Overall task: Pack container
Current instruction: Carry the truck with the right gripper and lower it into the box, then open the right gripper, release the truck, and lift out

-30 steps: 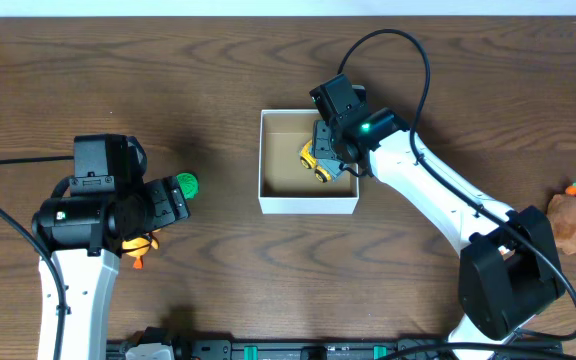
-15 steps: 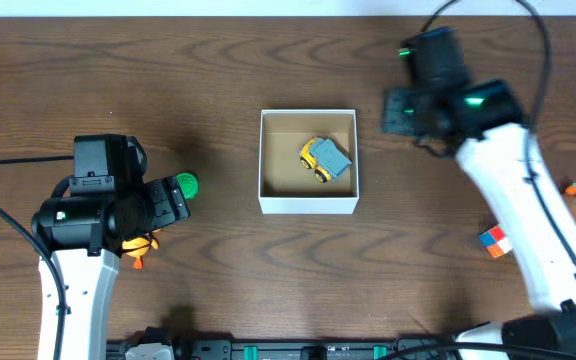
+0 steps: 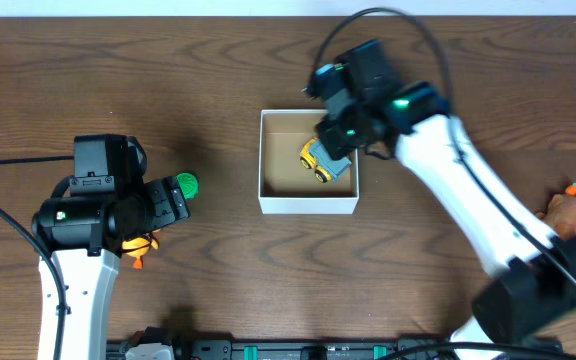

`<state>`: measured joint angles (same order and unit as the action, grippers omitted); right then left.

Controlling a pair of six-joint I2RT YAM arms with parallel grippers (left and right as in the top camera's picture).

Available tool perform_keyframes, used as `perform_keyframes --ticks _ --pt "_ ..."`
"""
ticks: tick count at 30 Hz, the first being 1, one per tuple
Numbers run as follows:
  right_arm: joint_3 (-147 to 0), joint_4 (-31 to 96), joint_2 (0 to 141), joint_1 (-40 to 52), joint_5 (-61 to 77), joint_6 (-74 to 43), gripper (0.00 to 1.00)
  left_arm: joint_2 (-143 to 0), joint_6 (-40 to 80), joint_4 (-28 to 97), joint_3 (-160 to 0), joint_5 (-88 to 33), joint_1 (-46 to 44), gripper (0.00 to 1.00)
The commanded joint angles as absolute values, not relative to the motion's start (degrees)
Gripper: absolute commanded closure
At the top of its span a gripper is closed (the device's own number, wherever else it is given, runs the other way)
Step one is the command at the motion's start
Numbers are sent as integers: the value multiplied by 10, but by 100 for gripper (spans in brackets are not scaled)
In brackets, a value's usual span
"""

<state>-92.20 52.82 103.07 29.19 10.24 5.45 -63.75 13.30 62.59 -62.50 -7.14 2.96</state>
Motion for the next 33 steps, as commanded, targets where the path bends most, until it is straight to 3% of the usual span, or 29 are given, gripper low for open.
perform_keyframes --ticks 1,8,33 --pt "-924 514 1087 304 92 58 99 -637 132 627 -635 -69 32 14" --pt "-924 503 1155 312 103 75 99 -637 132 627 -635 -69 32 14" --pt "-924 494 1187 332 58 83 99 -637 132 625 -635 -69 32 14"
